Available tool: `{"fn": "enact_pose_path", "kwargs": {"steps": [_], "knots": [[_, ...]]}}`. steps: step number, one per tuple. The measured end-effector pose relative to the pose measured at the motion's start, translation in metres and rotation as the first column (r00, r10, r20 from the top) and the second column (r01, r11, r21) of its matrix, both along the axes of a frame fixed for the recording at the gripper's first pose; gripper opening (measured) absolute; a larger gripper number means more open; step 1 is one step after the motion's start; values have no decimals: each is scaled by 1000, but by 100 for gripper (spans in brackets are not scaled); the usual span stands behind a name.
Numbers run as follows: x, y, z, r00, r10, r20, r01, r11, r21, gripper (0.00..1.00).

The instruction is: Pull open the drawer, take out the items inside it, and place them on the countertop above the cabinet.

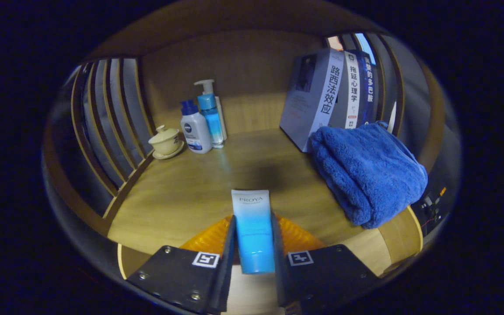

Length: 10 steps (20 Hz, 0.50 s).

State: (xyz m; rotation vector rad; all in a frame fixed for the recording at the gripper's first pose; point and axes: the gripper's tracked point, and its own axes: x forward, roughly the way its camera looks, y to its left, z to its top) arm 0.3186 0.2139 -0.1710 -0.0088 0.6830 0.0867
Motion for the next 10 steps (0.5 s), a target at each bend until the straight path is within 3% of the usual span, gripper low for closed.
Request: {"fn": "enact_pose_path", "kwargs": {"steps": [10], "knots": [[4,0,0,1000,10,13,-10,999,-43,45]]}}
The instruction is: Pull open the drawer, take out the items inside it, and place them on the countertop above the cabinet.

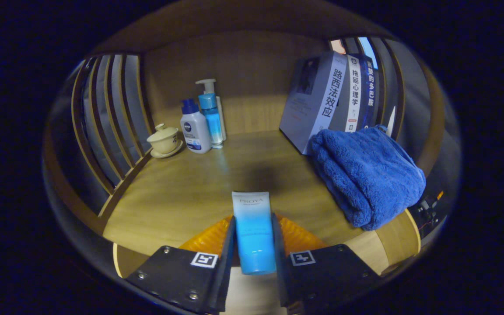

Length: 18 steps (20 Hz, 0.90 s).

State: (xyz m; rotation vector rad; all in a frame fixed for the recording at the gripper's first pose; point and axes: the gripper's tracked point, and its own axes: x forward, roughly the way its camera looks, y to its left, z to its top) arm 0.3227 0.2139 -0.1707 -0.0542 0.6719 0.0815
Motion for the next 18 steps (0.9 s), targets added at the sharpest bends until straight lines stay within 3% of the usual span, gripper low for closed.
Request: {"fn": "enact_pose_path", "kwargs": {"steps": [12,17,18], "knots": [[27,3,-2,999,11,44,-11,1000,10,48],[23,-1,7,998,2,66,-1,1000,-12,73],[20,-1,15,996,8,87,-7,1000,-11,73]]}}
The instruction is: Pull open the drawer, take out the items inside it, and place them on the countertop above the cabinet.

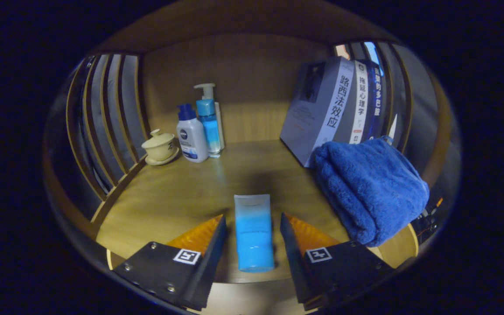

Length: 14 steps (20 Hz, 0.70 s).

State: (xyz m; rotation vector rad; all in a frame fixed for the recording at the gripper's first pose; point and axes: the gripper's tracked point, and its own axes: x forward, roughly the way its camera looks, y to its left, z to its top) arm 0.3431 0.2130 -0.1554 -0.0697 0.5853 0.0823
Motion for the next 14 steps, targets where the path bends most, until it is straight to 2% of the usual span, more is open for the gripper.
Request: {"fn": "enact_pose_path", "kwargs": {"steps": [4,9,14], "knots": [[-25,-12,44,992,14,128,-12,1000,-20,73],[-85,-36,91,964,-14,264,27,999,-47,73],[-144,-53,99,939,-53,339,67,997,-32,73]]}}
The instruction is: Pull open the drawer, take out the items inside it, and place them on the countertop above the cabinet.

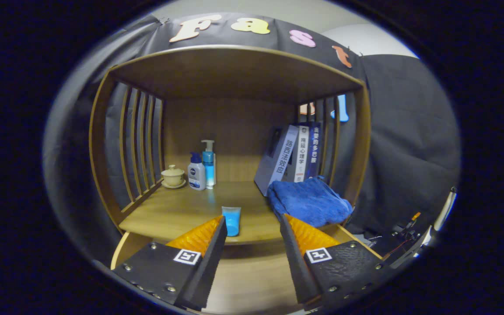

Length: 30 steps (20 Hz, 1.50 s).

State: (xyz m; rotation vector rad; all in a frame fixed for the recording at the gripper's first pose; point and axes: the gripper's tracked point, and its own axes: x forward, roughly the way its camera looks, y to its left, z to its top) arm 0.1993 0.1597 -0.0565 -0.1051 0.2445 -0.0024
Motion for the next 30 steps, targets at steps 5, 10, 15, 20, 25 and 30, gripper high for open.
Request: {"fn": "enact_pose_path", "kwargs": {"steps": [5,10,15,20,25,30], "knots": [[-56,-19,-11,999,-26,42,24,998,54,73],[-100,-47,-41,998,-68,11,67,996,59,73],[-147,-64,-81,995,-89,-54,94,992,88,73],[-171,-61,-113,993,-57,-107,71,990,126,73],[-165,-42,-133,990,32,-138,-11,988,151,73],[-158,-34,-139,988,67,-141,-47,989,138,90]]}}
